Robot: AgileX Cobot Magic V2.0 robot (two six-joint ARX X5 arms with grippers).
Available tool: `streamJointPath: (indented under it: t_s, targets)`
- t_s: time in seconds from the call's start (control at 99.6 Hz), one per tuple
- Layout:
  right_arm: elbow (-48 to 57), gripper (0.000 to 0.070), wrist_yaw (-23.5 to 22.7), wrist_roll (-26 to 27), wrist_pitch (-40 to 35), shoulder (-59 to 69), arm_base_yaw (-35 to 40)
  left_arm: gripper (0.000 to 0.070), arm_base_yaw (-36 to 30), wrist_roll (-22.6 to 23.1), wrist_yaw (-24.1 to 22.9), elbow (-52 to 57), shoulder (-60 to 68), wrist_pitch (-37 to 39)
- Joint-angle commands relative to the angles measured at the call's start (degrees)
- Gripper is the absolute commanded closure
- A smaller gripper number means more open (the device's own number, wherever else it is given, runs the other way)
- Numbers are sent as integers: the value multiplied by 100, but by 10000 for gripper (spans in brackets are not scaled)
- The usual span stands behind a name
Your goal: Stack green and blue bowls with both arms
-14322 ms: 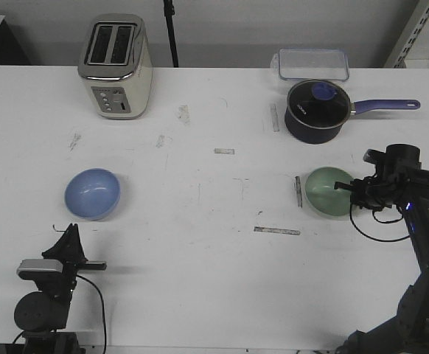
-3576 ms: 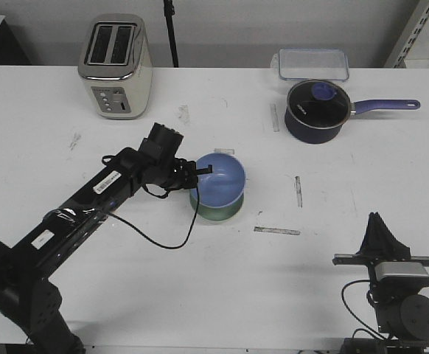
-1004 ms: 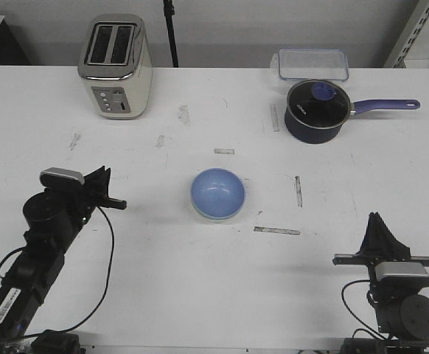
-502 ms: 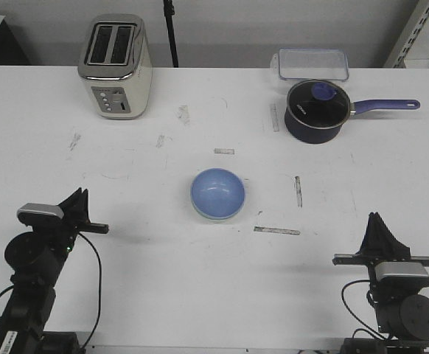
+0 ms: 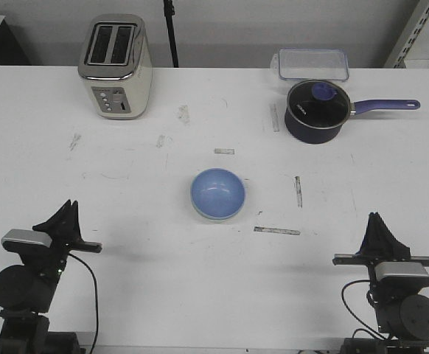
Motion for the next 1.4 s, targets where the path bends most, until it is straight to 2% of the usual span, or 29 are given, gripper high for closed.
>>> streamJointPath:
  t_s: [0.0, 0.392, 0.542, 0.593, 0.904, 1.115, 1.386]
  targets:
    - [15, 683, -2, 94, 55, -17, 4, 667, 4, 4, -11, 28, -92, 57]
    - [15, 683, -2, 94, 55, -17, 4, 666, 2, 9, -39, -37, -476, 42]
    - [15, 683, -2, 94, 55, -17, 4, 669, -2, 127, -328, -363, -662, 483]
    - [15, 683, -2, 94, 55, -17, 4, 700, -2, 190, -389, -498, -765, 544]
    - [15, 683, -2, 94, 55, -17, 4, 700, 0, 323, -481, -1115, -1412, 393]
    - [15, 683, -2, 94, 55, -17, 4, 700, -2, 269, -479, -1246, -1683, -157]
    - [15, 683, -2, 94, 55, -17, 4, 700, 0, 138, -481, -1770, -2048, 168]
